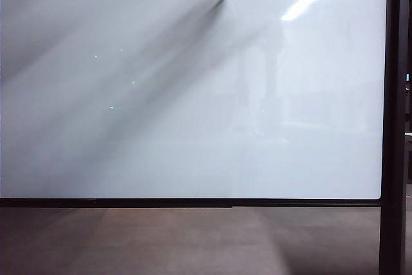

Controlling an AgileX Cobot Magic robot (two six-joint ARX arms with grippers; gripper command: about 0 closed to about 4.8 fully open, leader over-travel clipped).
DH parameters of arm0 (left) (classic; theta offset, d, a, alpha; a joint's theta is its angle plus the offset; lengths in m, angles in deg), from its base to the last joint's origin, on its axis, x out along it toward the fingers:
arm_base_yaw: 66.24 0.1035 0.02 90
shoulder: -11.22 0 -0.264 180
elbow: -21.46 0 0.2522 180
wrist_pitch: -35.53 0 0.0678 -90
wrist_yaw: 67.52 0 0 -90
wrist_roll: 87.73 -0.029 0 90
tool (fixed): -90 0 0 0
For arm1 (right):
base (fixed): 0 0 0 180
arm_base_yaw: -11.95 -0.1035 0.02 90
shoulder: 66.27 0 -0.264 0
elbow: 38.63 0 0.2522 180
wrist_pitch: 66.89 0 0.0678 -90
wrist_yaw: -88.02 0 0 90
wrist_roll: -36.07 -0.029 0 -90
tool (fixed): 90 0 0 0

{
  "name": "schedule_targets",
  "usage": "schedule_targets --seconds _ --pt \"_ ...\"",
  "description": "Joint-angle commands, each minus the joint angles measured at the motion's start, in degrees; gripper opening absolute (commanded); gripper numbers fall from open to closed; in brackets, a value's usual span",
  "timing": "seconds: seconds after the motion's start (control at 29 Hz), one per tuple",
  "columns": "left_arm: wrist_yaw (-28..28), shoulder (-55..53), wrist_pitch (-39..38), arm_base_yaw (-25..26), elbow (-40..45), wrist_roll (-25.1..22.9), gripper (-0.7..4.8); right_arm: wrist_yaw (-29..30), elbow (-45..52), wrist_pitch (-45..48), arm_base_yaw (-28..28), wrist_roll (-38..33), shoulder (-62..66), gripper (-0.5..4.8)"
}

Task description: Reach to the right to find the marker pen, pick it up, and write the number 2 on the whiteboard.

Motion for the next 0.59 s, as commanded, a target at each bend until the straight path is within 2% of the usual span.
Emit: schedule_targets --seconds 0.03,0.59 --pt "-0.31 0.11 0.04 0.07 -0.15 -0.04 -0.05 -3.52 -0.39 0.96 0.44 -0.13 -0.26 0.39" --pt "-0.31 0.09 0.04 0.07 -0.15 -0.04 -0.05 -4.74 -0.39 0.96 0.42 -0.13 -0.33 0.4"
